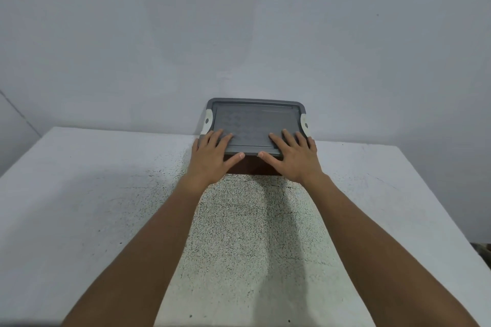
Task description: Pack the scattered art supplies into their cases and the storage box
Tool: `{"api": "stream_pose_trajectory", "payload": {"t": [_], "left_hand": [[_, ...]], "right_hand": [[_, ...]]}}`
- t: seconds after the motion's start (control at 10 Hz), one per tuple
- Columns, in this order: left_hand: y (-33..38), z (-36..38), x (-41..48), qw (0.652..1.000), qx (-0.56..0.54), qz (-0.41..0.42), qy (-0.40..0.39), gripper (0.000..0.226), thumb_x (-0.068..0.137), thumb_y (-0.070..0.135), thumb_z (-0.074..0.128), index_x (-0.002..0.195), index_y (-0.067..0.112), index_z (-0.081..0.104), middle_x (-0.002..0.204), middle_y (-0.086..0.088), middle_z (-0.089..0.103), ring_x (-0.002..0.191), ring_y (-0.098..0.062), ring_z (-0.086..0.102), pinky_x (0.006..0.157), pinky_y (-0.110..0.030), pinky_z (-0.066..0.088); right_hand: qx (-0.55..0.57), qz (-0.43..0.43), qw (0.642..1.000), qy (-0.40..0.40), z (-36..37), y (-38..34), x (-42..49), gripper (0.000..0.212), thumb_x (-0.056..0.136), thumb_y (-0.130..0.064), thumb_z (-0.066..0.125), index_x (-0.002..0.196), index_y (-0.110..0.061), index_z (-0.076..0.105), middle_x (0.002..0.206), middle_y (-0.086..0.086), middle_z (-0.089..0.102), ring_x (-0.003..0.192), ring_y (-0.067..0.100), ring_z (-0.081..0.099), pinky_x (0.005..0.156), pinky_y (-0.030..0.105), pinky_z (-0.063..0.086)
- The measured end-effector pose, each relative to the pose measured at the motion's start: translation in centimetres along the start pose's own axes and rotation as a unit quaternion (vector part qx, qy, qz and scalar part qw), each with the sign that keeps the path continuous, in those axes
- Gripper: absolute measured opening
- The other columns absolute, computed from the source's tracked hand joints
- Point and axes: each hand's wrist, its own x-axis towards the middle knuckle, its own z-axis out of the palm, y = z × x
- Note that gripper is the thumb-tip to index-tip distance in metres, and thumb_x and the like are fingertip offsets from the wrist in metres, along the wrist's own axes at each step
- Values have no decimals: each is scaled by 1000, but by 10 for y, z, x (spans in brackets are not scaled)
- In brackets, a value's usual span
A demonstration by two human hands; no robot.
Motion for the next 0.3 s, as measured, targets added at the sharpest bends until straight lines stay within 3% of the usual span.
{"api": "stream_pose_trajectory", "payload": {"t": [0.1,0.2,0.3], "left_hand": [[3,-11,-1,997,22,7,-76,71,95,62,38,154,30,15,163,-3,11,150,-26,6,120,-52,7],[5,-23,-17,998,7,41,-39,62,98,51,42,153,28,22,160,-4,21,149,-25,13,120,-48,4],[3,-21,-55,995,-51,81,38,58,99,49,39,151,26,31,157,-4,29,146,-22,22,121,-46,12]], "right_hand": [[18,-2,1000,-4,-3,-4,-3,73,90,-78,20,150,-39,26,159,-2,26,147,33,16,119,53,8],[64,-33,995,75,-6,-7,-14,53,96,-59,38,138,-29,49,136,-2,55,134,35,38,113,55,20],[192,-71,965,165,-11,-11,-36,36,95,-42,54,122,-22,67,110,-2,72,106,22,62,98,48,45]]}}
